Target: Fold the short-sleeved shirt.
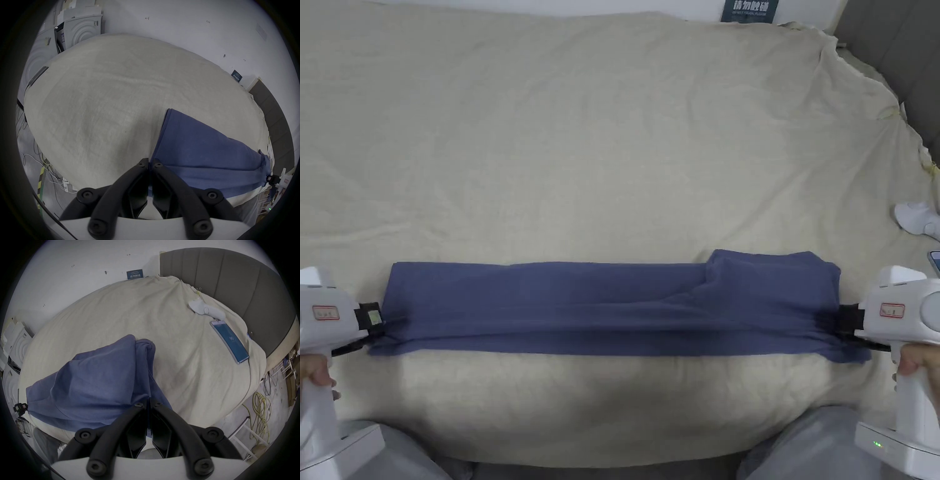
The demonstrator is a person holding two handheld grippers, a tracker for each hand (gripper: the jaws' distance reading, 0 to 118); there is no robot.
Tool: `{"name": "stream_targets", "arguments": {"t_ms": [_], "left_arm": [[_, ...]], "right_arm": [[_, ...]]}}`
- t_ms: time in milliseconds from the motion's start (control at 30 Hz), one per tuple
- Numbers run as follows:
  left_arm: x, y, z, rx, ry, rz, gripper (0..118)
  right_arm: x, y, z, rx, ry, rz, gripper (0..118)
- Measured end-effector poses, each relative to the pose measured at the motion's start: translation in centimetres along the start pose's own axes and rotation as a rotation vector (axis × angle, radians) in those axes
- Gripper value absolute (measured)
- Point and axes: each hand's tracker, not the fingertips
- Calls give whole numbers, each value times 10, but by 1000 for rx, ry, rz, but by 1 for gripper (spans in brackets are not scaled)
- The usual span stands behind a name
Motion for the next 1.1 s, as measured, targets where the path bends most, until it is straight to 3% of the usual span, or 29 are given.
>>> {"name": "stream_targets", "arguments": {"t_ms": [67,100,133,200,367,567,633,700,767,833,867,900,933,967,1100], "left_arm": [[4,7,7,6,24,-5,25],[5,13,10,2,47,-23,54],[6,19,15,11,70,-38,77],[9,32,34,117,82,-36,104],[41,62,85,355,35,-144,107],[95,42,123,715,26,-321,105],[107,29,128,768,1,-354,93],[115,19,130,791,-40,-367,62],[118,13,128,779,-80,-358,36],[124,7,128,781,-92,-365,5],[126,5,126,786,-89,-376,0],[128,2,126,795,-92,-387,0],[129,1,127,797,-101,-394,0],[130,2,128,780,-124,-403,0],[133,1,129,771,-139,-396,0]], "right_arm": [[1,2,3,1,10,-18,6],[1,7,8,0,6,0,26],[0,10,13,11,-10,33,53],[-3,19,33,89,-68,98,105],[-24,46,97,405,-144,211,108],[-59,34,140,742,-36,202,114],[-71,24,143,804,-25,217,114],[-80,14,141,819,-27,209,112],[-84,7,140,831,31,180,104],[-87,2,139,825,73,156,64],[-89,0,139,821,84,147,35],[-91,-1,138,824,85,144,26],[-92,-2,138,824,91,148,26],[-94,-3,137,830,85,150,4],[-98,-4,139,829,100,162,0]]}}
